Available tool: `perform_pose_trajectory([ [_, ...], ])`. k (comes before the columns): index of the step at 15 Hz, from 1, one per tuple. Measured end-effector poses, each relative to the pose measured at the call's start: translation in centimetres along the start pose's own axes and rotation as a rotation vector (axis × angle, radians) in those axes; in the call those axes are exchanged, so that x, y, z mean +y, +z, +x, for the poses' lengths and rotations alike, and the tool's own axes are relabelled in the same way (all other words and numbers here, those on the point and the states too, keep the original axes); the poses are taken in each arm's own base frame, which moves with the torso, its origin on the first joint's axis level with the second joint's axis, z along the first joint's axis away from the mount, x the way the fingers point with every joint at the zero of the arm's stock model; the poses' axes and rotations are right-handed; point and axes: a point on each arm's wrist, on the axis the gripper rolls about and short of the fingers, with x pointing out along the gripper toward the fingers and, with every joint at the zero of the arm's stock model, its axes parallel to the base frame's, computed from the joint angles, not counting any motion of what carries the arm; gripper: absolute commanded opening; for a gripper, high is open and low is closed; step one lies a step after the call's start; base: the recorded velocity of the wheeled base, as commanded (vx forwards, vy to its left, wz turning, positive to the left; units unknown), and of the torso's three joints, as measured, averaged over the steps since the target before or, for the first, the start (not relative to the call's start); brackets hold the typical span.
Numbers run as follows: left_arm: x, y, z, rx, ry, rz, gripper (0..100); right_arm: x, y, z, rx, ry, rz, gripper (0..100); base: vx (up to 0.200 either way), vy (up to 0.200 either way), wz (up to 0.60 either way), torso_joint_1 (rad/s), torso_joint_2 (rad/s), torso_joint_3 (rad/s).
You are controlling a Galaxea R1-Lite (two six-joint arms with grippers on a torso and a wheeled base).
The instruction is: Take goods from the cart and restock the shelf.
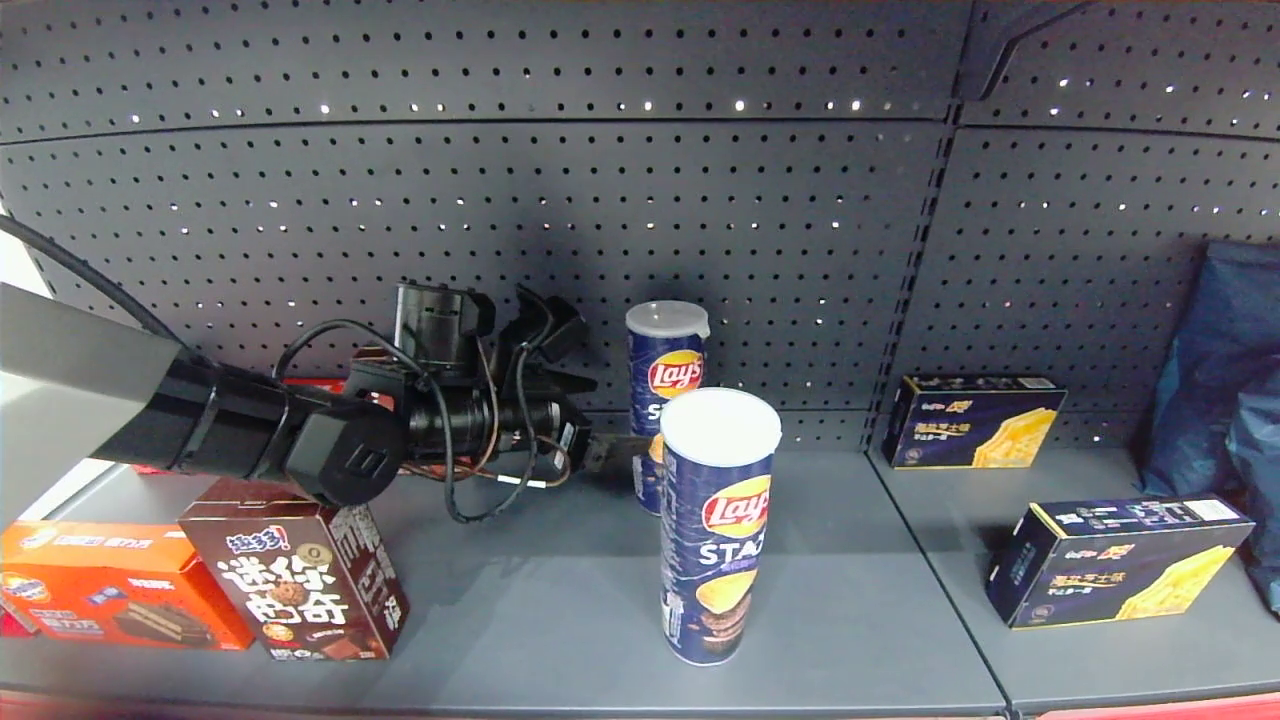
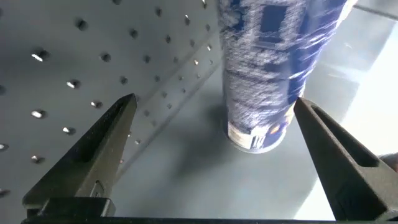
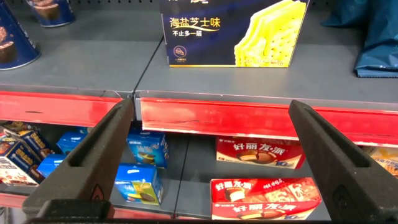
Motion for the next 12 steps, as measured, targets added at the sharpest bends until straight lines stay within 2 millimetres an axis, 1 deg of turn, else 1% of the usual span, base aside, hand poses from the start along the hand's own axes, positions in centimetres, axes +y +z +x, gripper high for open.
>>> perform_pose_trajectory([
  [3, 0.5, -0.3, 0.0, 0.001, 0.010, -0.004, 100, 0.0, 0.0, 0.0, 0.000, 0.000, 0.000, 100, 0.000, 0.000, 0.00, 0.000, 0.00, 0.000],
  [7, 0.4, -0.6, -0.3, 0.011, 0.009, -0.001, 100, 0.0, 0.0, 0.0, 0.000, 0.000, 0.000, 100, 0.000, 0.000, 0.00, 0.000, 0.00, 0.000],
  [12, -0.3, 0.7, -2.0, -0.013, 0.017, 0.014, 100, 0.0, 0.0, 0.0, 0.000, 0.000, 0.000, 100, 0.000, 0.000, 0.00, 0.000, 0.00, 0.000],
])
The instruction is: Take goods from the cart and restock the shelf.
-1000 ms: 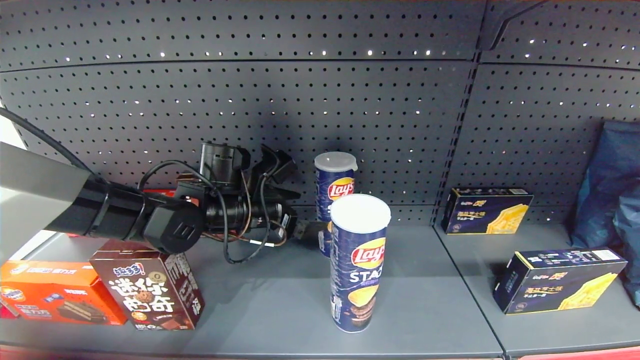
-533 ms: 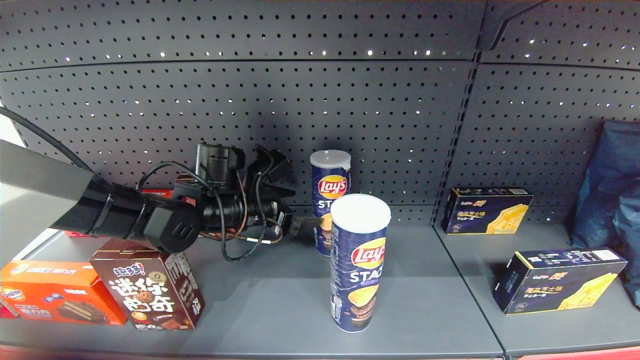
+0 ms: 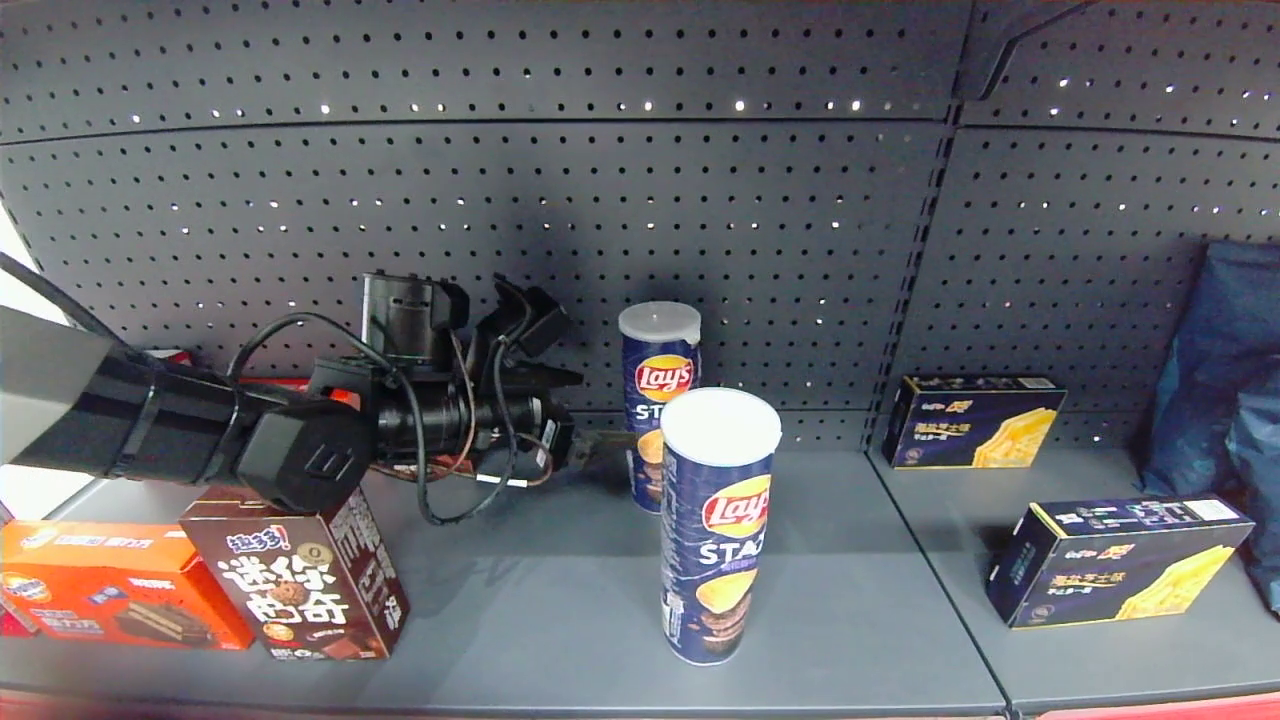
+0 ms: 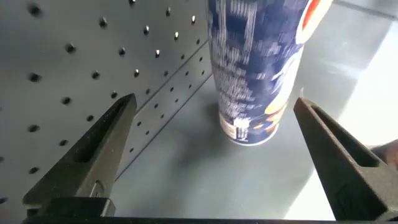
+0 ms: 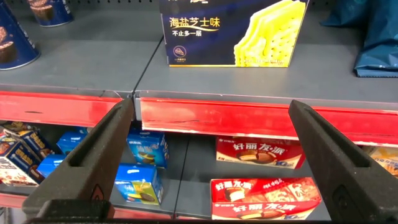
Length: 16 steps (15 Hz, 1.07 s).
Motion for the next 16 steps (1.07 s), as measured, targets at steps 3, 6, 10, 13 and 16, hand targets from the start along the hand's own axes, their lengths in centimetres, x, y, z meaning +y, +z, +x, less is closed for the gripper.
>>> perform_pose_trajectory([
  [3, -0.2, 0.3, -0.8, 0.044, 0.054, -0.015, 100, 0.0, 0.0, 0.0, 0.000, 0.000, 0.000, 100, 0.000, 0.000, 0.00, 0.000, 0.00, 0.000],
  [6, -0.4, 0.4, -1.2, 0.107, 0.141, -0.025, 100, 0.0, 0.0, 0.0, 0.000, 0.000, 0.000, 100, 0.000, 0.000, 0.00, 0.000, 0.00, 0.000],
  [10, -0.5, 1.2, -1.2, 0.127, 0.263, -0.003, 100, 0.0, 0.0, 0.0, 0.000, 0.000, 0.000, 100, 0.000, 0.000, 0.00, 0.000, 0.00, 0.000],
  [13, -0.9, 1.8, -0.2, 0.135, 0.328, 0.017, 100, 0.0, 0.0, 0.0, 0.000, 0.000, 0.000, 100, 0.000, 0.000, 0.00, 0.000, 0.00, 0.000],
  [16, -1.1, 1.4, 0.5, 0.155, 0.337, 0.020, 100, 0.0, 0.0, 0.0, 0.000, 0.000, 0.000, 100, 0.000, 0.000, 0.00, 0.000, 0.00, 0.000],
])
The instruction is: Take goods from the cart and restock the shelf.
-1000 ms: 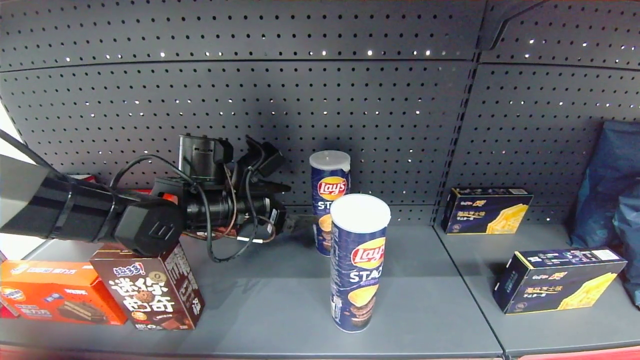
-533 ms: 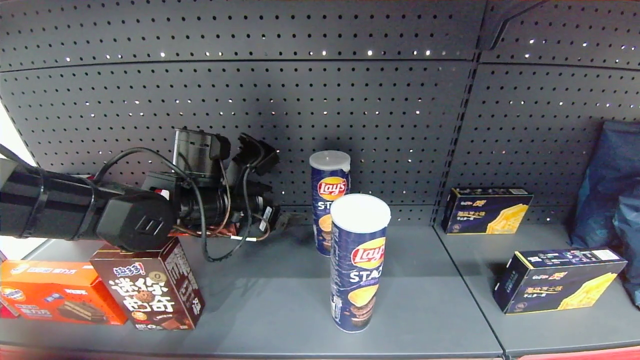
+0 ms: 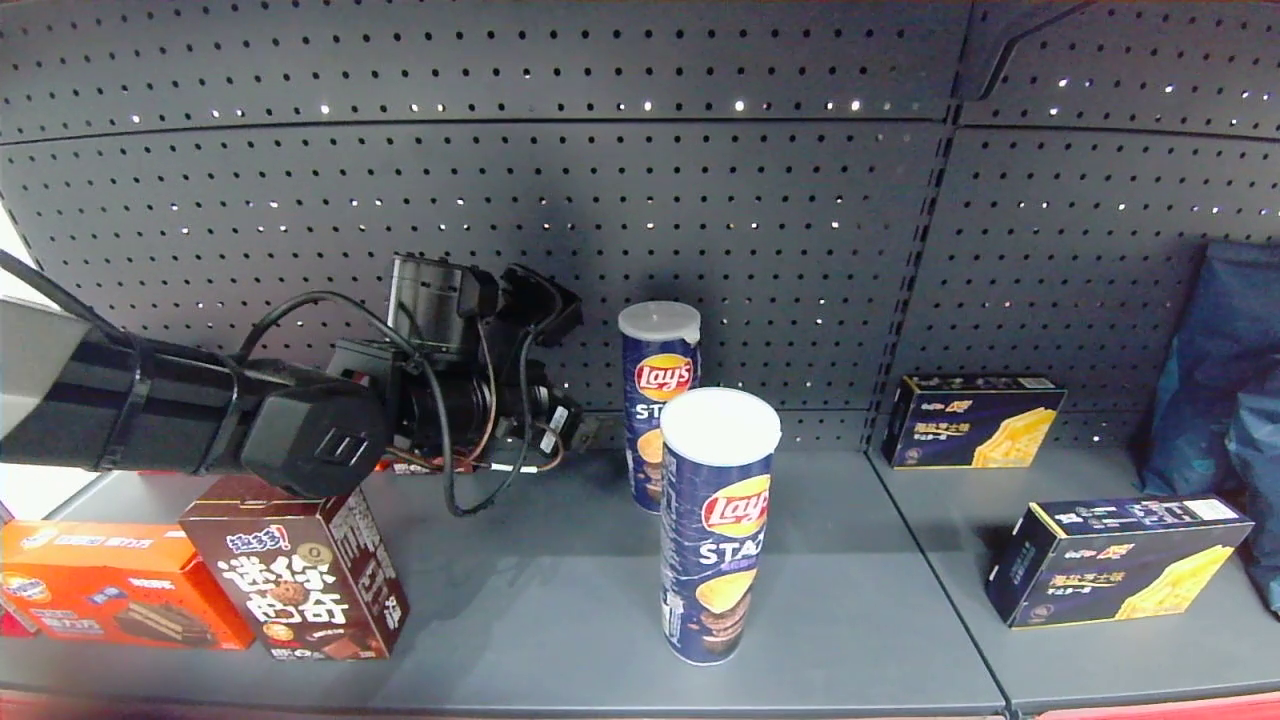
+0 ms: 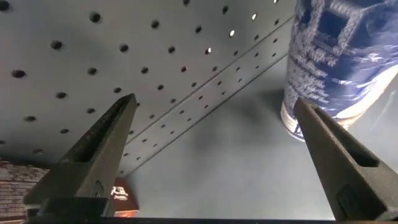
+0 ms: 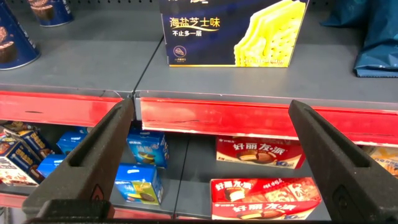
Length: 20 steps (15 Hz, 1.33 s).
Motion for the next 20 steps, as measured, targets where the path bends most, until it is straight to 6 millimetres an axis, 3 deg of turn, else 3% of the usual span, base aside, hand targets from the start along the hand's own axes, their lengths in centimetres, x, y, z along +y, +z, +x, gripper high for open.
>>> perform_pose_trajectory([
  [20, -1.9, -1.3, 2.6, 0.053, -0.045, 0.012, 100, 0.0, 0.0, 0.0, 0.000, -0.001, 0.000, 100, 0.000, 0.000, 0.00, 0.000, 0.00, 0.000],
])
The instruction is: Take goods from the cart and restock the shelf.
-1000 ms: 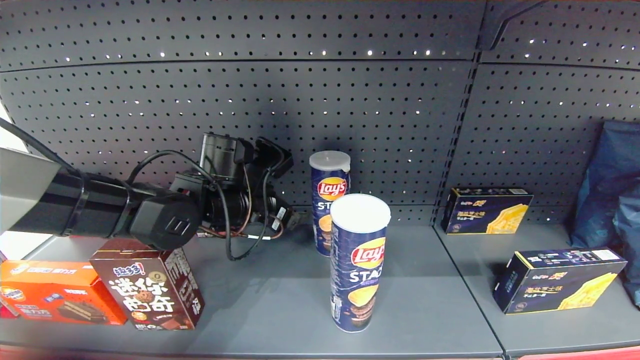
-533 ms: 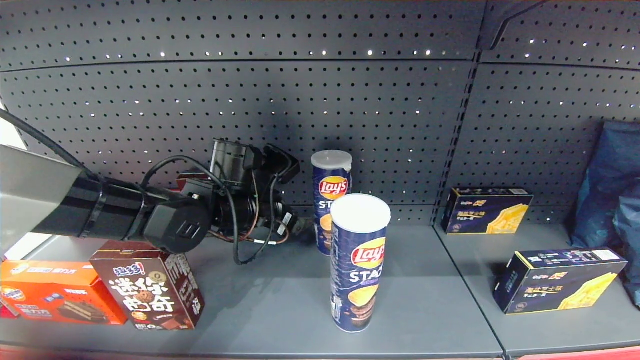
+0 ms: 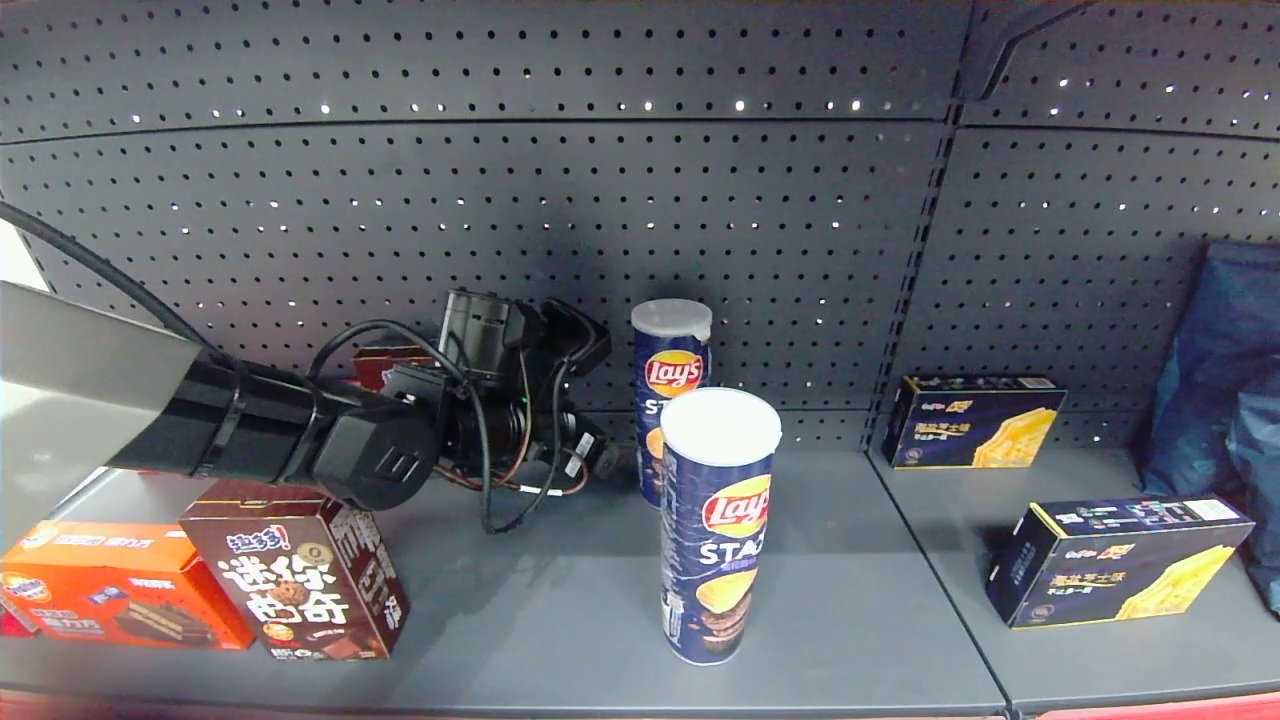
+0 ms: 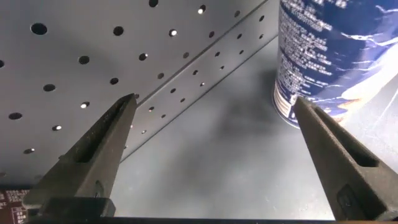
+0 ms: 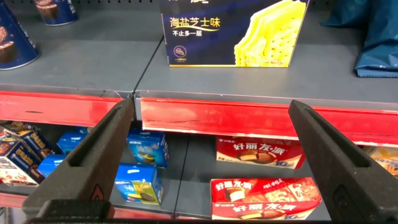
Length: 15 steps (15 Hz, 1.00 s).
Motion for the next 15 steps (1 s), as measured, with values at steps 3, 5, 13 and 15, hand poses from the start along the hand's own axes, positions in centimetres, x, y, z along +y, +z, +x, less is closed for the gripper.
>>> perform_pose_trajectory([
  [3, -0.3, -0.1, 0.5, 0.006, -0.008, 0.001, 100, 0.0, 0.0, 0.0, 0.000, 0.000, 0.000, 100, 0.000, 0.000, 0.00, 0.000, 0.00, 0.000],
  [5, -0.3, -0.3, 0.6, 0.010, -0.009, -0.001, 100, 0.0, 0.0, 0.0, 0.000, 0.000, 0.000, 100, 0.000, 0.000, 0.00, 0.000, 0.00, 0.000],
  [13, 0.7, 1.7, -3.2, -0.041, 0.033, -0.006, 100, 0.0, 0.0, 0.0, 0.000, 0.000, 0.000, 100, 0.000, 0.000, 0.00, 0.000, 0.00, 0.000],
  [15, 0.9, 1.8, -5.2, -0.018, 0.032, -0.033, 100, 0.0, 0.0, 0.0, 0.000, 0.000, 0.000, 100, 0.000, 0.000, 0.00, 0.000, 0.00, 0.000],
])
